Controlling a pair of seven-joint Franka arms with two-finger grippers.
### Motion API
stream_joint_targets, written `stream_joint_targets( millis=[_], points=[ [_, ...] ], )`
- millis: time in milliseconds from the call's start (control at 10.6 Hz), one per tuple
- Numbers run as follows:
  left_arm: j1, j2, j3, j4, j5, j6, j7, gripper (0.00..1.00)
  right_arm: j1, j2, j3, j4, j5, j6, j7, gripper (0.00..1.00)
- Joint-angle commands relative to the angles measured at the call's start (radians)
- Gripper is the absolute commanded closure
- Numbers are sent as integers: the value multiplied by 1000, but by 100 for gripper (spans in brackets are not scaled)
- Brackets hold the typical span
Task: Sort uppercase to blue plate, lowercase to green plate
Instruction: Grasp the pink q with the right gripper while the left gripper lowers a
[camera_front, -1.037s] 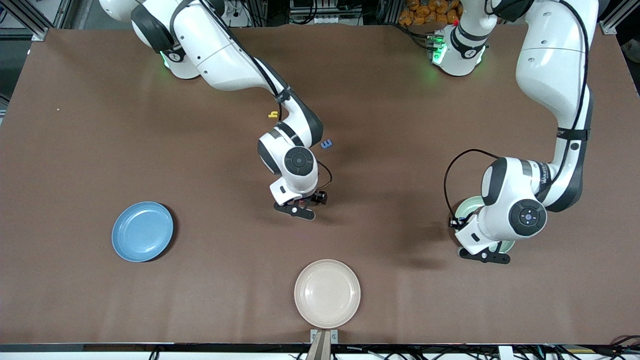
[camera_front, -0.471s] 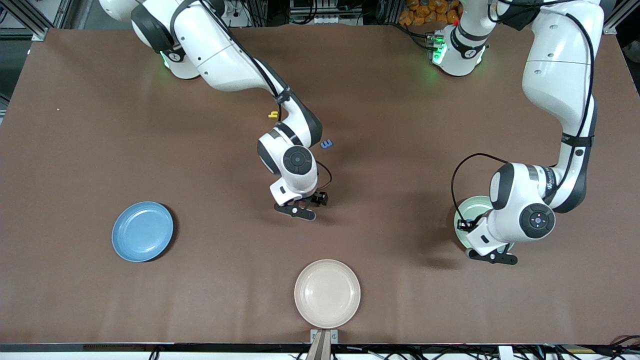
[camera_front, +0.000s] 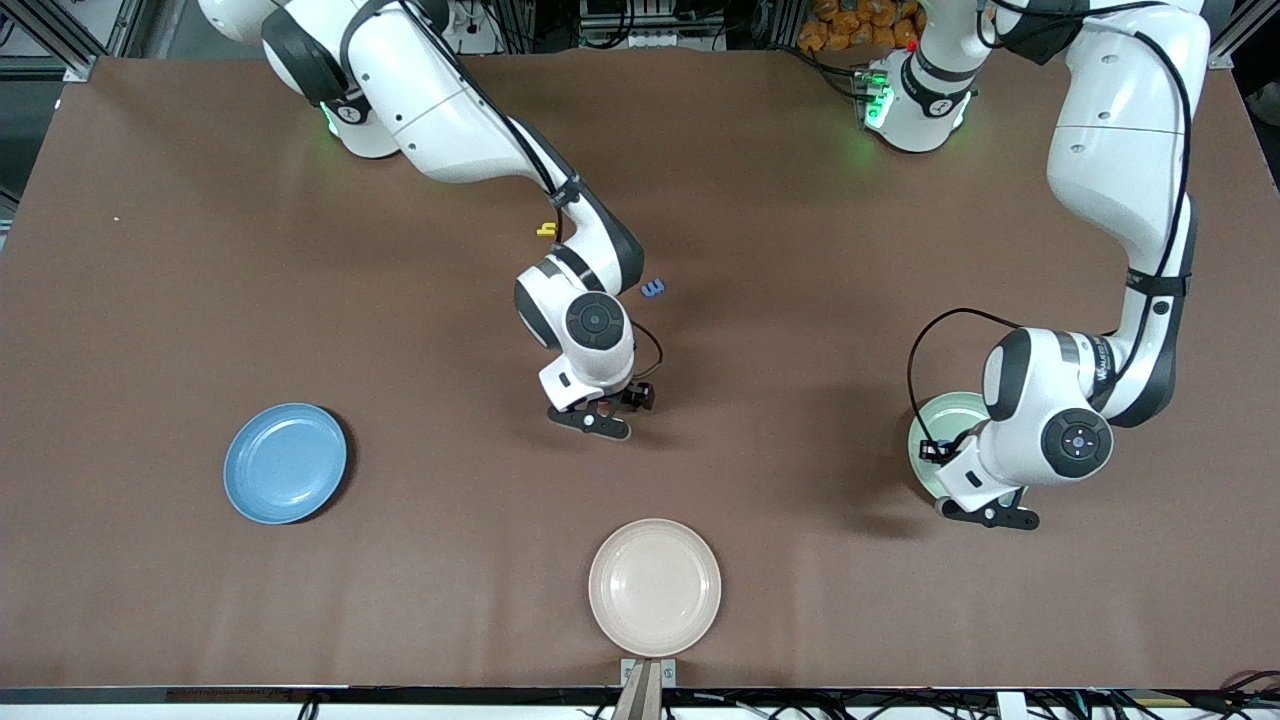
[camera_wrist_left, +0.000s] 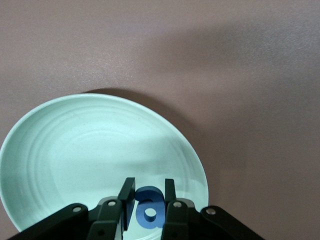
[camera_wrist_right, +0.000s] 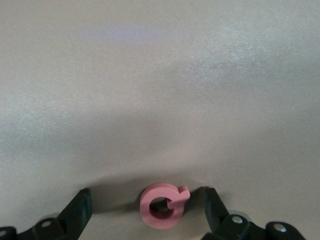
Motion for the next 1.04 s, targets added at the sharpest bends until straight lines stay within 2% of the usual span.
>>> stream_joint_targets(
  millis=[0,94,471,565,660,942],
  points=[
    [7,-6,-5,-7,28,12,16,31,-9,-70,9,-84,-5,2,-18,0],
    [12,-12,-7,-7,26,12,18,0,-10,-70,9,-84,-5,6,-18,0],
    [1,-92,-13,10,15,-49,25,0,-18,-70,9,-82,-2,12,-18,0],
    [1,-118,-15,8,14,-63,25,0,-16,-69,9,-84,-2,21,-18,4],
    [-2,-143,-18,10,12,-105,25,0,-16,-66,9,-84,-2,27,-18,16],
    [3,-187,-70,10,9,-182,28,0,-16,-64,9,-84,-2,27,-18,95]
  ],
)
